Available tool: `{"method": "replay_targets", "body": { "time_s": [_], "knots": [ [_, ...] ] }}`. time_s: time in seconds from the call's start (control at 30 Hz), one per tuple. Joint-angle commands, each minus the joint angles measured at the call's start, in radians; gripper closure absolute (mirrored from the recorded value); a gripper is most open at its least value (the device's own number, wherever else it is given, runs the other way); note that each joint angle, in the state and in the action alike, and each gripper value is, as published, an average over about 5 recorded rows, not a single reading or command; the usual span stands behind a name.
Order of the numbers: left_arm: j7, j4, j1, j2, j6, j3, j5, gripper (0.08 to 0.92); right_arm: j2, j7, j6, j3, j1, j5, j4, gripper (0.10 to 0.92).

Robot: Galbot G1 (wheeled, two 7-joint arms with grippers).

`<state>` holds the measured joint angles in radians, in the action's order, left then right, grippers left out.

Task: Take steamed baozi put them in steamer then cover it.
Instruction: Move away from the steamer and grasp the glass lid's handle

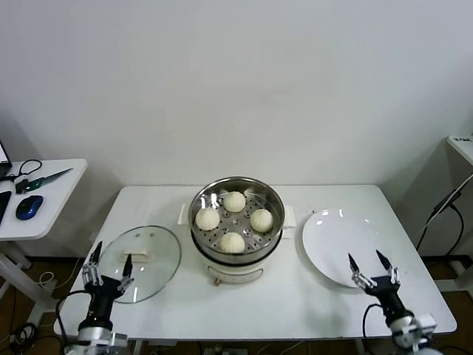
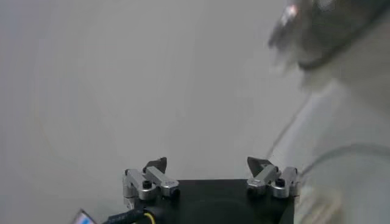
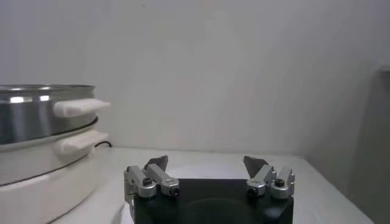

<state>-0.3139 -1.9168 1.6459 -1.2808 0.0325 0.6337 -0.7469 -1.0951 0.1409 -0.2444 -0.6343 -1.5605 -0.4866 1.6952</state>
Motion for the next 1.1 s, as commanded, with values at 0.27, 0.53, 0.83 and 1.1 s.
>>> {"method": "replay_targets", "body": {
  "time_s": [0.27, 0.53, 0.83, 1.1],
  "knots": [
    [-0.229, 0.404, -0.139, 0.069, -0.048, -0.040, -0.511, 0.177, -0.170, 0.003, -0.077, 0.006, -0.107, 0.102, 0.010, 0.203],
    [-0.225, 0.519, -0.249, 0.069, -0.031, -0.062, -0.512, 0.177, -0.176, 0.004, -0.078, 0.000, -0.124, 0.105, 0.021, 0.203],
    [-0.202, 0.577, -0.331, 0.078, -0.022, -0.093, -0.498, 0.177, -0.188, -0.001, -0.083, -0.010, -0.137, 0.105, 0.029, 0.203],
    [-0.179, 0.598, -0.384, 0.080, -0.021, -0.121, -0.504, 0.177, -0.199, -0.002, -0.084, -0.014, -0.142, 0.105, 0.043, 0.203]
  ]
}}
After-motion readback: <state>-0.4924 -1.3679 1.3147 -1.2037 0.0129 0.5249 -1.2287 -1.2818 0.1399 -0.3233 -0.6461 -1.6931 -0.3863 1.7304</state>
